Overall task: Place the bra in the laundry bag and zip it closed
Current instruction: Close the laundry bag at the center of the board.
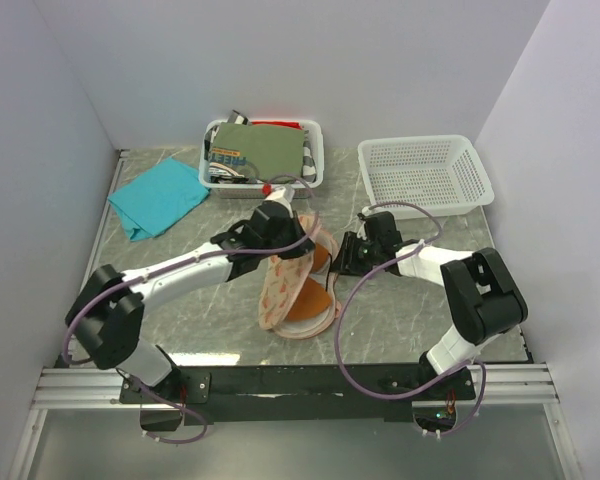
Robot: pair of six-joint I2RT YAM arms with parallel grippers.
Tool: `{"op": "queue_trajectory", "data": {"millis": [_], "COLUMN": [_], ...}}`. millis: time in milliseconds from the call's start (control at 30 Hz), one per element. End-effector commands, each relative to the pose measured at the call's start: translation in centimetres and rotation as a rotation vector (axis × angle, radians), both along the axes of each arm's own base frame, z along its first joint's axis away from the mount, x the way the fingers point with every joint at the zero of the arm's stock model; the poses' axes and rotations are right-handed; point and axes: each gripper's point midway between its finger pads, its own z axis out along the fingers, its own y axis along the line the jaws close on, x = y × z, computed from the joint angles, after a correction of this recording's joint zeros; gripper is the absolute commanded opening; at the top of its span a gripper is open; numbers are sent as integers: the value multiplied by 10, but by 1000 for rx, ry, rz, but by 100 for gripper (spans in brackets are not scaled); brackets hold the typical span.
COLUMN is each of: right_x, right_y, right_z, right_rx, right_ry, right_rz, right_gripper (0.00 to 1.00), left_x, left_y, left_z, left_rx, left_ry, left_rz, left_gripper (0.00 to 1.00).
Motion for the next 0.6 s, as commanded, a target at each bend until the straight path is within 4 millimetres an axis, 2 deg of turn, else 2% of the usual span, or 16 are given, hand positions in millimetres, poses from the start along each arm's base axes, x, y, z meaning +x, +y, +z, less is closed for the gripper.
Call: {"op": "queue_trajectory", "data": {"millis": [0, 33, 100, 133, 200, 233, 300, 433, 567], "right_x": [-5, -5, -5, -5, -5, -4, -2, -1, -1], "right_y": [7, 7, 5, 5, 2, 1, -4, -14, -30], "right_z": [-6, -6, -6, -6, -5, -5, 0, 7, 17], "right_rx": [-18, -19, -25, -28, -40, -49, -62, -104, -163], "right_ry": [18, 16, 12, 13, 8, 4, -18, -46, -78], "right_rz": [41, 40, 36, 38, 29, 19, 0, -37, -94], "right_gripper": [48, 48, 48, 48, 48, 48, 48, 50, 55], "left_x": [7, 7, 5, 6, 4, 5, 4, 3, -1], "left_y": [-39, -44, -55, -59, -68, -71, -78, -85, -86], "left_z": [28, 20, 19, 11, 7, -3, -8, -35, -52], "left_rx": [-98, -88, -100, -89, -87, -72, -68, -36, -6], "left_ry": [-54, -42, -38, -28, -20, -5, 3, 43, 72], "left_rz": [-33, -41, -55, -59, -70, -71, -80, -85, -88], "left_gripper": [1, 1, 1, 1, 1, 1, 1, 1, 1]}}
